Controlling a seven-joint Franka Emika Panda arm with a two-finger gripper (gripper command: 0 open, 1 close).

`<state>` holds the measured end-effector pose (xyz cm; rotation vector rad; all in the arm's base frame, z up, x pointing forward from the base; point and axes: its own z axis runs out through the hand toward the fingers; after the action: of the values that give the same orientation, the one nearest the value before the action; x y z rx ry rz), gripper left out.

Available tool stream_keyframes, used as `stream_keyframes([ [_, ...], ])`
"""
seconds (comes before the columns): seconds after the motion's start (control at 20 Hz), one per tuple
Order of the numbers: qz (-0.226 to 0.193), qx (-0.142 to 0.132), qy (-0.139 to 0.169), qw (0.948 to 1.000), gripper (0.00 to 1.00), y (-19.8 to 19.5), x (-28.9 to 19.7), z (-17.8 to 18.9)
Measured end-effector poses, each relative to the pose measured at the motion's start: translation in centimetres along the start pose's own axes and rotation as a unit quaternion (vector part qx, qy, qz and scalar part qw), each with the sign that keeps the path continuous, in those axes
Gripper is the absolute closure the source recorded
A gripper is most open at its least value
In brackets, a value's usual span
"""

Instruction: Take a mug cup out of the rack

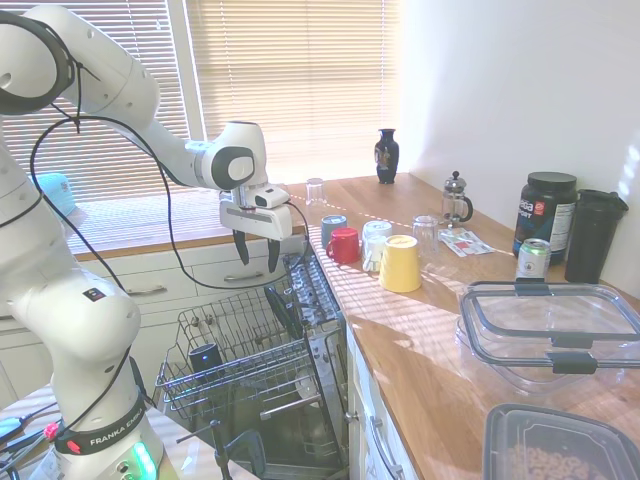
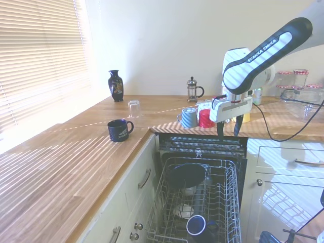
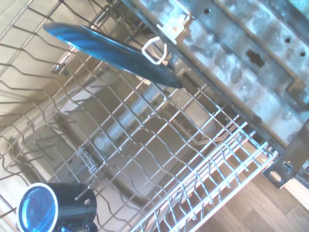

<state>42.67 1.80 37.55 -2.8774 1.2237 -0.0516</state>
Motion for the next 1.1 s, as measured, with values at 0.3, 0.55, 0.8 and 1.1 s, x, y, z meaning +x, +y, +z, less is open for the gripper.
stream_keyframes([
  [0.3,-0.062,-0.042,0.002,0.9972,0.00,-2.7,-4.2,1.9],
  [0.55,-0.119,-0.097,0.022,0.9879,0.00,-6.3,-10.0,6.0],
  [0.8,-0.163,-0.130,0.014,0.9779,0.00,-7.8,-12.7,11.4],
  [1.1,-0.263,-0.141,-0.013,0.9545,0.00,-9.0,-18.2,16.9],
])
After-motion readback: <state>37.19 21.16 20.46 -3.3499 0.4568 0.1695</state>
